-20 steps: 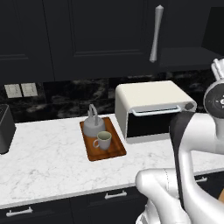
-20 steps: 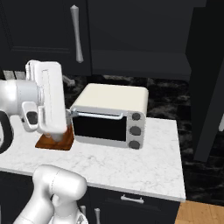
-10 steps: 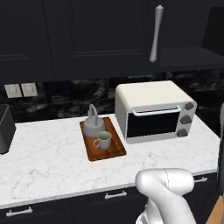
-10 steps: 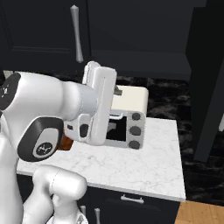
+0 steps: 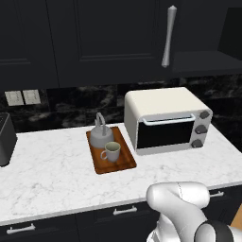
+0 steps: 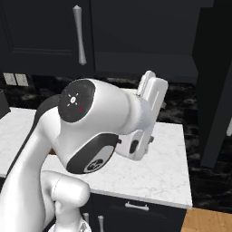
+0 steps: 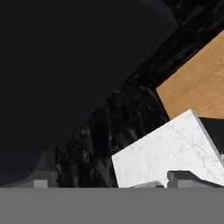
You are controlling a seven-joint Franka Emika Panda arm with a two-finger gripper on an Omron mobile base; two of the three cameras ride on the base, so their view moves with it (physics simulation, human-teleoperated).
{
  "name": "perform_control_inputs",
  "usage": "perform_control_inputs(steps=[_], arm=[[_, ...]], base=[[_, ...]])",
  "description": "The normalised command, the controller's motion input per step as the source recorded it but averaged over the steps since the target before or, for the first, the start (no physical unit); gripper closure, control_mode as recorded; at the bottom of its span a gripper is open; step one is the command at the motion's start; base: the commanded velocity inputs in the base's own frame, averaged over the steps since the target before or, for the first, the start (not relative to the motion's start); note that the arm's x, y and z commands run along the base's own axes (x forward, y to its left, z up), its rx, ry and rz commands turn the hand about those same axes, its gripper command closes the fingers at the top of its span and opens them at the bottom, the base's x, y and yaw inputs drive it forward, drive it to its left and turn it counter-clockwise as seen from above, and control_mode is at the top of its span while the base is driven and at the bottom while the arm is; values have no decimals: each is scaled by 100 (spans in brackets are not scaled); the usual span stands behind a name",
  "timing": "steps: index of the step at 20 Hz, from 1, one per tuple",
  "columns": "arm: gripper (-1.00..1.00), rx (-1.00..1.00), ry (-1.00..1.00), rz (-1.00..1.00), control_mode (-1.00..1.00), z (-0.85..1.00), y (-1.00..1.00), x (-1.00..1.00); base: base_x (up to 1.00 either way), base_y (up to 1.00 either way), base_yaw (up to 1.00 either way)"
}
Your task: Pick the kettle from the counter and place it on the tray. Then pick the mug from the cabinet and place it on the tray. Then close the cabinet doors.
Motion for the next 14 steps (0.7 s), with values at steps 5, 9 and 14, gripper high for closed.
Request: perform_control_inputs(steps=[5, 9, 14], arm=[[-100, -8, -16, -5, -100, -32, -21, -39], [-100, -10, -9, -14, -100, -12, -17, -39], [-100, 0, -1, -25, -100, 0, -22, -50]], base=[[0, 0, 0], [0, 0, 0], [0, 0, 0]])
